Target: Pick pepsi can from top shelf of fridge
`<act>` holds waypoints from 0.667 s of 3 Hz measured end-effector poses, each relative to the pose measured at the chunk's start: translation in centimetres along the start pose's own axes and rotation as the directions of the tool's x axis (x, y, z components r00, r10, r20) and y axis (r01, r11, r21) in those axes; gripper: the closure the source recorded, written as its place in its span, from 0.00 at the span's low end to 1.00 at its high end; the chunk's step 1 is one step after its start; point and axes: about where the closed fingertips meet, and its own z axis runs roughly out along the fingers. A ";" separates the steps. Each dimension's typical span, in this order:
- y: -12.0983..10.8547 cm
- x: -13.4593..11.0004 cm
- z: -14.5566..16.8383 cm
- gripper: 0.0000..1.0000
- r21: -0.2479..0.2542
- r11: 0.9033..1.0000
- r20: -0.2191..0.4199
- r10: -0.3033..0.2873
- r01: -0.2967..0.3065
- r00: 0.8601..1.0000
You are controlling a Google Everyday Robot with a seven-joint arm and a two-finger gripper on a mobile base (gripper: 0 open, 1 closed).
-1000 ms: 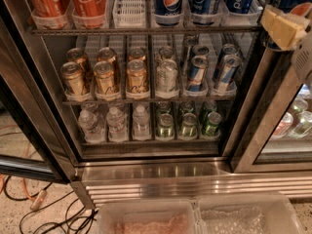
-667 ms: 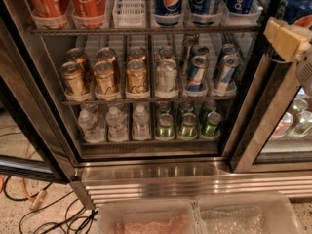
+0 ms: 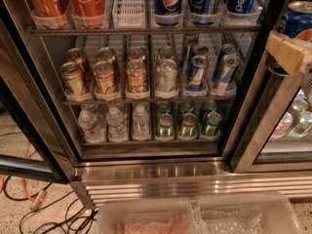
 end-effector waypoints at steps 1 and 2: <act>-0.4 0.6 -0.1 1.00 0.005 1.000 -0.015 0.009 -0.009 1.000; -0.7 1.4 -0.2 1.00 -0.008 0.999 -0.036 0.032 -0.032 0.999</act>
Offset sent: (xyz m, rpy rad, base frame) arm -0.0011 -0.0157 -0.0239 0.0647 0.0617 0.0280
